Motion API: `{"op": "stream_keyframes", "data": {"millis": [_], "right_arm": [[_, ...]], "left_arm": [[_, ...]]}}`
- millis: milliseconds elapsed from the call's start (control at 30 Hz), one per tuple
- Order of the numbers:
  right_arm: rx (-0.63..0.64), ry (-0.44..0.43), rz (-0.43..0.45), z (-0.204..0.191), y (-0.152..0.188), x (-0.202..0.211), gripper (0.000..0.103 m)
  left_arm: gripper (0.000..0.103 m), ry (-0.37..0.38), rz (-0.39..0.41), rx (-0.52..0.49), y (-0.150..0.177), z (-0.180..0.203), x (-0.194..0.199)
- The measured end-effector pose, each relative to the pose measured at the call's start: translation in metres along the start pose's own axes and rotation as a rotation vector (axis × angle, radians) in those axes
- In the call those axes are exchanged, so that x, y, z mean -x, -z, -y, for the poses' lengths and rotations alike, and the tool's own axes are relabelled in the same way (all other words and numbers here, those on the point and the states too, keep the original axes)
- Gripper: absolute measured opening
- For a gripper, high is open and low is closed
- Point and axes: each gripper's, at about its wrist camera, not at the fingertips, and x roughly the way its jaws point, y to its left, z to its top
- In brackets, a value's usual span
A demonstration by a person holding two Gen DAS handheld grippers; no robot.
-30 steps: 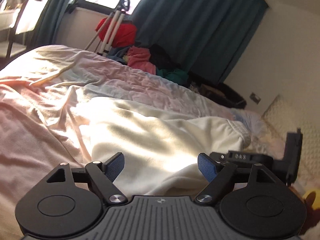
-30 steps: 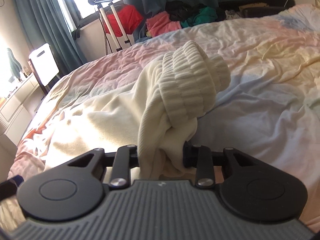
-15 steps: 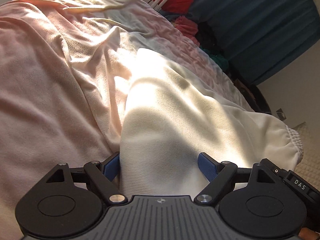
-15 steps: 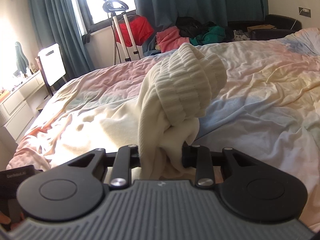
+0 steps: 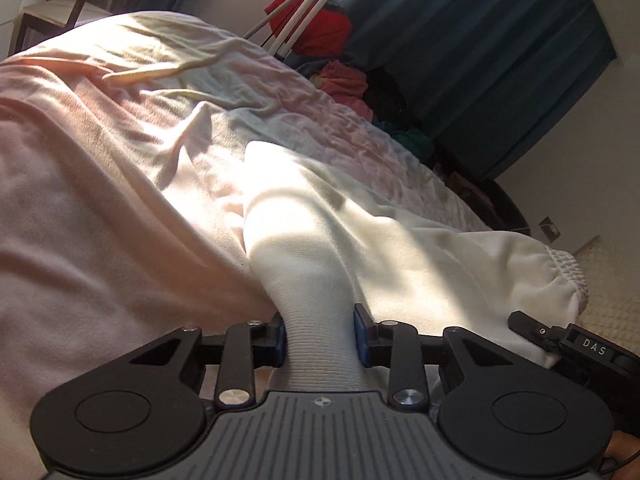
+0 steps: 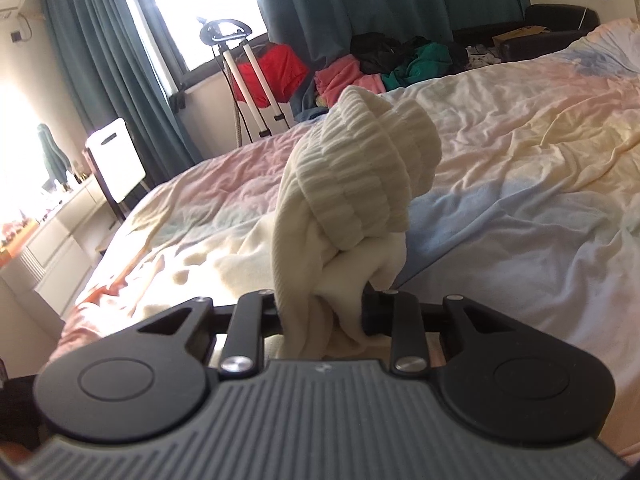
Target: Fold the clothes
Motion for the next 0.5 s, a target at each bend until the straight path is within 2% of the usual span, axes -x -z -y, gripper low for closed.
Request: {"op": "stream_keyframes", "data": {"millis": [100,267,400,500], "right_arm": [[-0.055,-0.035,0.011,0.005,-0.011,0.01,0.028],[-0.15,-0.06,0.065,0.032,-0.039,0.051,0.027],[-0.189,-0.013,0.114,0.073,-0.076,0.081,0.027],[-0.239,0.036,0.135,0.117,-0.11,0.09,0.027]], "left_arm": [[0.026,0.05,0.027,0.022,-0.008,0.009,0.012],[0.026,0.156,0.08,-0.054,-0.025,0.068,0.027],[0.025,0.238,0.052,-0.082,-0.042,0.143,-0.011],[0.025,0.276,0.014,-0.133,-0.057,0.205,-0.062]]}}
